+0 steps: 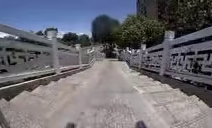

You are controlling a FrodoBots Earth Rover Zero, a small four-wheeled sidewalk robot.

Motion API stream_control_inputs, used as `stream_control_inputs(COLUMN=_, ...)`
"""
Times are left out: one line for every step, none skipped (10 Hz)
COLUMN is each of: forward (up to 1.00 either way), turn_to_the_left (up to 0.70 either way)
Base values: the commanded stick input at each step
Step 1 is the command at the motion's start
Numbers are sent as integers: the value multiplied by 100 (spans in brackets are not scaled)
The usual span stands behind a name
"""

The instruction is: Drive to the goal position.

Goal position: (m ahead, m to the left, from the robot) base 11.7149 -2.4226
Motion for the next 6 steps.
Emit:
stream_control_inputs(forward=70, turn_to_the_left=0)
stream_control_inputs(forward=70, turn_to_the_left=0)
stream_control_inputs(forward=70, turn_to_the_left=0)
stream_control_inputs(forward=70, turn_to_the_left=0)
stream_control_inputs(forward=70, turn_to_the_left=0)
stream_control_inputs(forward=70, turn_to_the_left=0)
